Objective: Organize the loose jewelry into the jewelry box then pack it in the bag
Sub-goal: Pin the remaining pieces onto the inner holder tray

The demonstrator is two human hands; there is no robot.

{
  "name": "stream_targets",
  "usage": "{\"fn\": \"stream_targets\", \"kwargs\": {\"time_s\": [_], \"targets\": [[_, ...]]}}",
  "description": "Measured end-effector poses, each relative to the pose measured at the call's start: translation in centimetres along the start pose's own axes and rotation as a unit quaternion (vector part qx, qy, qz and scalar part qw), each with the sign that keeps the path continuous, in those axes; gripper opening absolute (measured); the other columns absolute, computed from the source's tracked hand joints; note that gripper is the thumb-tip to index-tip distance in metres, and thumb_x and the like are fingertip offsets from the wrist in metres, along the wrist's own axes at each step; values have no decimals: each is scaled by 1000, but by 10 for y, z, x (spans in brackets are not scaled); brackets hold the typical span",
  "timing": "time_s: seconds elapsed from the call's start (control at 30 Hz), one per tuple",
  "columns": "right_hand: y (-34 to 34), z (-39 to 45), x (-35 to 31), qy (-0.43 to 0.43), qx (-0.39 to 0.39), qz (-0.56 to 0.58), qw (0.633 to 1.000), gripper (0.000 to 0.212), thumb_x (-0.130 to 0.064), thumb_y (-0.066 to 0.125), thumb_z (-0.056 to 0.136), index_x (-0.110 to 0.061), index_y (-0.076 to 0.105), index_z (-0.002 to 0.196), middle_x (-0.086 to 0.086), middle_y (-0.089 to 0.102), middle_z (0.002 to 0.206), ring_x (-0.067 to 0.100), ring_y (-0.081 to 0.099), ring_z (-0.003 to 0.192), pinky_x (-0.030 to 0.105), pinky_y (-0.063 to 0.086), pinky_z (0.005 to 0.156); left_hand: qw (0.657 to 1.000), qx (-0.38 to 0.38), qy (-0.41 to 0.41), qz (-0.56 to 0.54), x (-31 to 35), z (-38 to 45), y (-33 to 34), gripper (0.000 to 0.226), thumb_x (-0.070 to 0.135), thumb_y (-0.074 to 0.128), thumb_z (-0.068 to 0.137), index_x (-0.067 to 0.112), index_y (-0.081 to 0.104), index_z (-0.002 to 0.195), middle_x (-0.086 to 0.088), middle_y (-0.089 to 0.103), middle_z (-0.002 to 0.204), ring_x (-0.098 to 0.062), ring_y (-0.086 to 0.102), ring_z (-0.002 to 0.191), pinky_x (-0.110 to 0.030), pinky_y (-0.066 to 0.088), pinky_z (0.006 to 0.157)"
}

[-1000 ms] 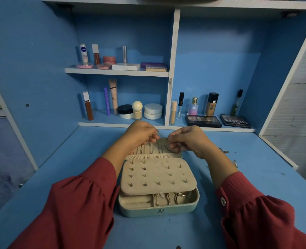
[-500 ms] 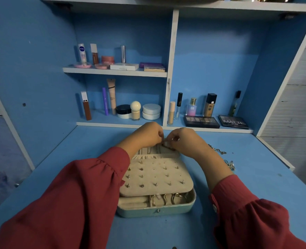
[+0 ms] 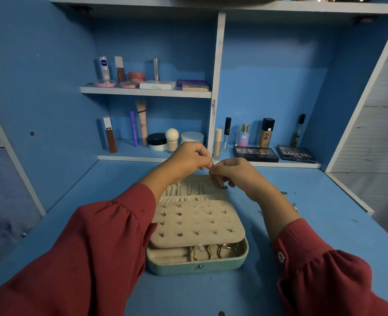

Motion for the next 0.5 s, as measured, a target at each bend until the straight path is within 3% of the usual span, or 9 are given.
{"fn": "stream_targets", "kwargs": {"time_s": [0.1,0.27,0.4,0.5], "targets": [[-3,2,4,14,12,19,1000,12,-13,67,85,-2,68,81,10,68,69,12,54,54,22,34,51,1000,5,-3,26,-3,1,-1,20,-2,62,79,15,61,72,2,65,71,-12,60,72,-28,51,72],[0,-1,12,56,20,50,997,9,-8,66,86,-1,68,81,14,70,73,11,63,50,16,43,42,991,2,3,133,-11,5,8,18,0,59,81,16,61,77,6,60,76,-17,59,80,-31,50,79],[-16,10,15,45,88,-203,974,11,-17,69,80,-6,73,80,9,72,82,14,60,66,24,46,57,980,-18,27,198,-9,3,16,16,0,55,84,14,62,84,7,57,77,-18,57,83,-32,49,82],[-18,14,21,46,102,-286,952,14,-21,73,74,-7,73,78,11,71,86,21,63,76,31,52,65,965,-40,52,255,-5,1,24,19,-1,51,85,16,59,84,5,56,82,-19,56,83,-32,47,78]]}}
Point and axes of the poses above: each hand's wrist, its own z-axis towards the middle knuckle, its own y-axis out of the palm, x = y × z, the point moved 10 cm from there along z, towards the middle knuckle
